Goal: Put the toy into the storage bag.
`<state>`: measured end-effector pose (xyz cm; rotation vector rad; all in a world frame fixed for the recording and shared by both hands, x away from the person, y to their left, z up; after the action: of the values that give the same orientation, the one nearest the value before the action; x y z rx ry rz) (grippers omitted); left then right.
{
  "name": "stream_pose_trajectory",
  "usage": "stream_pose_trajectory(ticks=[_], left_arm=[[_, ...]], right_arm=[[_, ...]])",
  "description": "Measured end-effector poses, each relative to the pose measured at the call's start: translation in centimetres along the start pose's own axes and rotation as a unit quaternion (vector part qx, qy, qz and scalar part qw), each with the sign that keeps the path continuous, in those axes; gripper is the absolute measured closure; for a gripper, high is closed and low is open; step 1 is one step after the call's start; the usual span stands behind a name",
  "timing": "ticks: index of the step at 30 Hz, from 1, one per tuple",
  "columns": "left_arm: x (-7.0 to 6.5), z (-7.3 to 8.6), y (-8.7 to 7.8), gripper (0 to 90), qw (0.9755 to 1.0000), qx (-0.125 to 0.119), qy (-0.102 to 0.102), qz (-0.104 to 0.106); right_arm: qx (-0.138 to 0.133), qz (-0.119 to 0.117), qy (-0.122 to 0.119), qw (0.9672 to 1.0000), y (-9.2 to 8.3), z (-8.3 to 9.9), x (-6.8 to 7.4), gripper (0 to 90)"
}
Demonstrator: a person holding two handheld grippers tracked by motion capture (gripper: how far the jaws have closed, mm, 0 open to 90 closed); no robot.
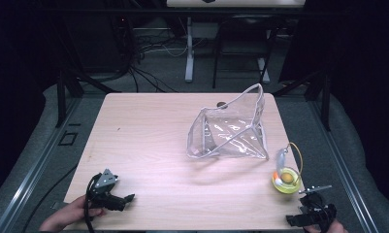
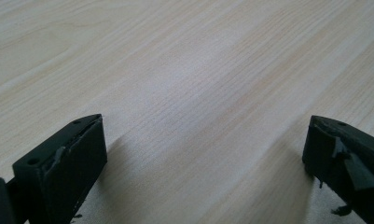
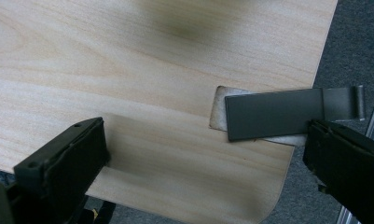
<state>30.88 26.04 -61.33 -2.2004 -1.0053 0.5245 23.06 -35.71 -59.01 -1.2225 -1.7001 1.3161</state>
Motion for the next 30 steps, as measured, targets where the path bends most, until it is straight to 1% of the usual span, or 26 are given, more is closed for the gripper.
stream_pose_trajectory(ticks=[4, 7, 8, 10, 11, 12, 14, 15, 16, 17, 18, 19, 20, 21, 22, 23, 24, 25, 26, 27, 28, 29, 30], left_arm=[[0.0, 0.0, 0.0, 0.0, 1.0, 0.0, 0.0, 0.0], [0.0, 0.0, 0.0, 0.0, 1.0, 0.0, 0.0, 0.0], [0.0, 0.0, 0.0, 0.0, 1.0, 0.0, 0.0, 0.0], [0.0, 0.0, 0.0, 0.0, 1.0, 0.0, 0.001, 0.0], [0.0, 0.0, 0.0, 0.0, 1.0, -0.001, 0.001, 0.0], [0.0, 0.0, 0.0, 0.0, 1.0, -0.001, 0.001, 0.0], [0.0, -0.1, 0.1, 0.0, 1.0, -0.001, 0.002, 0.001], [0.0, -0.1, 0.1, 0.0, 1.0, -0.001, 0.001, 0.002], [0.0, -0.1, 0.1, 0.0, 1.0, -0.001, 0.002, 0.002], [0.0, -0.1, 0.1, 0.0, 1.0, -0.001, 0.002, 0.002], [0.0, -0.1, 0.1, 0.0, 1.0, -0.001, 0.002, 0.002], [0.0, -0.1, 0.1, 0.0, 1.0, -0.001, 0.002, 0.002], [0.0, -0.1, 0.1, 0.0, 1.0, 0.0, 0.002, 0.002], [0.0, -0.1, 0.1, 0.0, 1.0, -0.002, 0.002, -0.001], [0.0, -0.1, 0.1, 0.0, 1.0, -0.002, 0.002, 0.0], [0.0, -0.1, 0.1, 0.0, 1.0, -0.002, 0.002, 0.0], [0.0, -0.1, 0.1, 0.0, 1.0, -0.001, 0.006, 0.0], [0.0, -0.1, 0.1, 0.0, 1.0, -0.001, 0.005, 0.0], [0.0, -0.1, 0.1, 0.0, 1.0, -0.001, 0.005, 0.0], [0.0, -0.1, 0.1, 0.0, 1.0, -0.001, 0.006, 0.0], [0.0, -0.1, 0.1, 0.0, 1.0, -0.001, 0.006, 0.001], [0.0, -0.1, 0.1, 0.0, 1.0, -0.001, 0.005, 0.0], [0.0, -0.1, 0.1, 0.0, 1.0, -0.001, 0.006, 0.0]], right_arm=[[-0.002, 0.002, 0.002, 1.0, 0.0, 0.0, 0.0, 0.0], [0.005, 0.0, -0.007, 1.0, -0.1, 0.0, -0.1, 0.0], [-0.002, 0.0, -0.002, 1.0, 0.0, 0.0, 0.0, 0.0], [-0.002, 0.0, -0.003, 1.0, 0.0, 0.0, 0.0, 0.0], [0.006, 0.006, -0.017, 0.9998, -0.2, 0.0, -0.1, 0.0], [-0.003, 0.003, -0.015, 0.9999, 0.0, -0.1, 0.0, 0.0], [-0.006, 0.002, -0.019, 0.9998, 0.0, -0.1, 0.0, 0.0], [-0.003, 0.004, -0.021, 0.9998, 0.0, -0.1, 0.0, 0.0], [0.019, 0.007, -0.025, 0.9995, -0.2, 0.0, 0.0, 0.0], [0.026, 0.007, -0.025, 0.9993, -0.3, 0.0, 0.1, 0.0], [0.024, 0.002, -0.021, 0.9995, -0.1, 0.0, 0.2, 0.8], [0.026, -0.01, -0.019, 0.9995, -0.2, 0.0, 0.3, 3.2], [0.028, -0.007, -0.024, 0.9993, -0.4, 0.0, 0.3, 5.6], [0.038, -0.005, -0.032, 0.9988, -0.7, 0.0, 0.2, 5.8], [0.028, -0.007, -0.027, 0.9992, -0.6, 0.1, 0.2, 5.2], [0.028, -0.007, -0.027, 0.9992, -0.6, 0.1, 0.2, 5.2], [0.036, -0.01, -0.022, 0.9991, -0.7, 0.2, 0.2, 0.9], [0.042, -0.006, -0.022, 0.9989, -0.9, 0.2, 0.1, 0.0], [0.042, -0.006, -0.022, 0.9989, -0.9, 0.2, 0.1, 0.0], [0.048, 0.006, -0.026, 0.9985, -1.1, 0.2, 0.0, 0.0], [0.034, -0.009, -0.019, 0.9992, -1.3, 0.1, 0.1, 0.0], [0.033, -0.007, -0.018, 0.9993, -1.5, 0.0, 0.1, 0.0], [0.038, -0.003, -0.025, 0.9989, -1.7, -0.1, 0.0, 0.0]])
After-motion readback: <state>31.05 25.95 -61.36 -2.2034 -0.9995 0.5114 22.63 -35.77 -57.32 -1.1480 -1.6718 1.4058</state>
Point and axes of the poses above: each handheld gripper's, and its own axes: y roughly forward along the jaws, z roughly out of its underside, x roughly to its left, the point moved 3 cm from there along y, roughly forward along the jaws, and after that the axes turned 7 degrees about -y, right-handed, at the moved point
